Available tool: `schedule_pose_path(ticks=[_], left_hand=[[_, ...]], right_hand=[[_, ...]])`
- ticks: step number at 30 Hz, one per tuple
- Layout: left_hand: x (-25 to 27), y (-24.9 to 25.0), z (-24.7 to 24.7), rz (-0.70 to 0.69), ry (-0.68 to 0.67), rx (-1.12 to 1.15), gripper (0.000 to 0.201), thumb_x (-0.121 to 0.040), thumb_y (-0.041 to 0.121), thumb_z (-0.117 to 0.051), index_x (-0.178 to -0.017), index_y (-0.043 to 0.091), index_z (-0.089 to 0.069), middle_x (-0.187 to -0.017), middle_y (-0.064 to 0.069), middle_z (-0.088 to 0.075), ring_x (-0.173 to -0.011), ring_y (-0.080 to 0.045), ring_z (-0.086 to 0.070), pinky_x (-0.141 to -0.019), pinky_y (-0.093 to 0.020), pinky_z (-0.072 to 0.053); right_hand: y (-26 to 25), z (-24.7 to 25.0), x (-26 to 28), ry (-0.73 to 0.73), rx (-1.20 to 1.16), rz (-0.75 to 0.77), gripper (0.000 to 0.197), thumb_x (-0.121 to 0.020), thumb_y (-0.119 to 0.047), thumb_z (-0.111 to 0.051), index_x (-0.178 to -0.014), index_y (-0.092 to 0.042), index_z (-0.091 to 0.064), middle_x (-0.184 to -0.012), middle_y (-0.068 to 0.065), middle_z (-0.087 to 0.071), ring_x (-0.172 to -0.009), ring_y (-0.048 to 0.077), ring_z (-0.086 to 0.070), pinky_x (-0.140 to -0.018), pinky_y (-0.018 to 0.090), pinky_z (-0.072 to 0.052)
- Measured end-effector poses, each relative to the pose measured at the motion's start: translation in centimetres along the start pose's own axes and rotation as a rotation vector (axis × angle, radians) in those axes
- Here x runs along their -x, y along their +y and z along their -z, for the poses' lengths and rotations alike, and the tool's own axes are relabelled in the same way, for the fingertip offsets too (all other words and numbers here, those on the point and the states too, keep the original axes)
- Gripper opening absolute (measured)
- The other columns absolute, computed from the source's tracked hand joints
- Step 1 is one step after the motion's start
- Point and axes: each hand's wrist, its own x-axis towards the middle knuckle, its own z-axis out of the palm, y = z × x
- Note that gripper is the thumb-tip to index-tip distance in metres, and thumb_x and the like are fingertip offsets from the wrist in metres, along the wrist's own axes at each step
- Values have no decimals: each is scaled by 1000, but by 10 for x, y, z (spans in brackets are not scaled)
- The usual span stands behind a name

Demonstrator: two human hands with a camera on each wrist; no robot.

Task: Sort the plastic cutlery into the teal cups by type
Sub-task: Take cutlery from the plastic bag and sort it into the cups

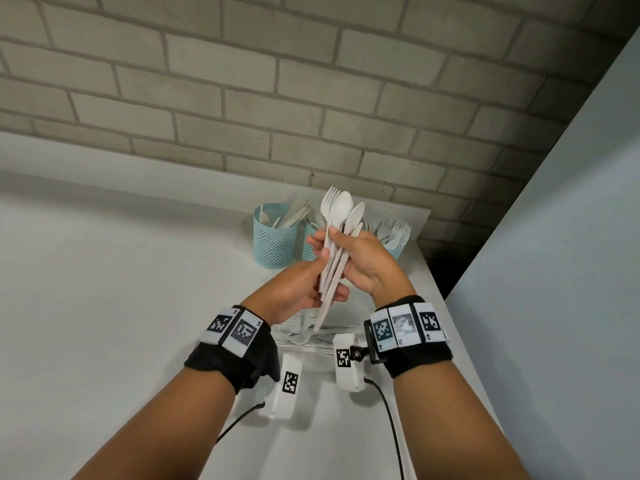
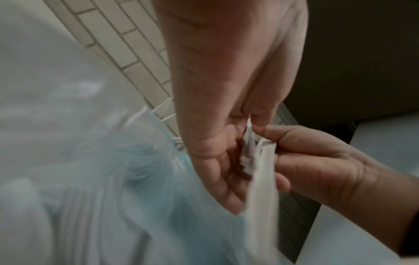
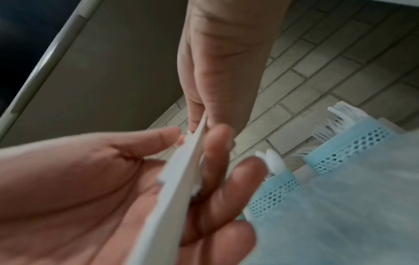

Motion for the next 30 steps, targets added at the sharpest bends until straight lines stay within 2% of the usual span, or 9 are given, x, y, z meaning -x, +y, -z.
schedule_pose_path(ticks=[5, 8, 12, 14, 17, 19, 22, 25, 30], left_hand=[[-3, -3, -3, 5, -36, -36, 26, -98, 33, -40, -101, 12, -55, -76, -6, -62, -72, -16, -66, -82, -34, -55], [-6, -4, -4, 27, -44, 74, 22, -98, 30, -44, -95, 10, -53, -67, -4, -56, -58, -14, -61, -70, -31, -57], [-8, -6, -3, 27, -24, 176, 28, -97, 33, -44, -84, 10, -55, -62, -1, -54, -51, -10, -55, -59, -26, -55], [-9, -8, -1, 11, -23, 192, 24, -98, 29, -44, -87, 11, -55, -62, 0, -54, -49, -8, -51, -55, -24, -52], [-9, -8, 2, -3, 4, 245, 13, -97, 17, -45, -92, 11, -55, -62, 1, -56, -47, -6, -50, -49, -20, -49], [-9, -7, 5, -5, 29, 284, 10, -96, 10, -47, -96, 9, -57, -64, -1, -63, -48, -6, -54, -48, -19, -50], [-7, -8, 7, 8, 35, 232, 13, -95, 9, -50, -102, 9, -61, -76, -1, -72, -56, -7, -63, -52, -18, -53], [-5, -10, 8, 29, 24, 223, 14, -94, 8, -52, -103, 11, -61, -83, -2, -73, -62, -8, -66, -53, -18, -53], [-6, -10, 8, 31, 44, 233, 15, -93, 6, -52, -105, 10, -61, -85, -3, -70, -61, -7, -64, -53, -18, -52]], right_hand=[[7, 5, -2, -72, 40, -23, 26, -98, -9, -42, -83, -2, -62, -74, 6, -73, -78, 16, -71, -90, 37, -50], [12, 8, -5, -117, 21, -53, 22, -98, -13, -42, -99, -1, -61, -86, 4, -74, -86, 13, -70, -82, 30, -55], [19, 12, -9, -167, 85, -77, 31, -98, -20, -44, -116, 2, -58, -102, 3, -72, -105, 14, -64, -95, 31, -48], [22, 13, -11, -159, 150, -73, 32, -97, -26, -45, -112, -5, -62, -106, 1, -71, -108, 19, -62, -85, 30, -50], [22, 12, -10, -106, 213, -71, 39, -98, -38, -38, -106, -12, -65, -102, 0, -72, -85, 26, -63, -55, 25, -47], [20, 11, -10, -21, 168, -96, 48, -99, -42, -33, -113, -7, -63, -101, 5, -72, -83, 22, -65, -64, 28, -51], [19, 12, -16, 155, 87, -116, 56, -98, -46, -31, -119, -2, -59, -97, 10, -69, -79, 21, -66, -55, 26, -56], [16, 17, -21, 236, -50, -47, 56, -99, -47, -30, -122, -5, -59, -91, 8, -72, -81, 20, -68, -66, 33, -57], [14, 19, -15, 69, 204, -107, 49, -95, -46, -41, -115, -6, -61, -98, 11, -69, -85, 22, -66, -73, 34, -55]])
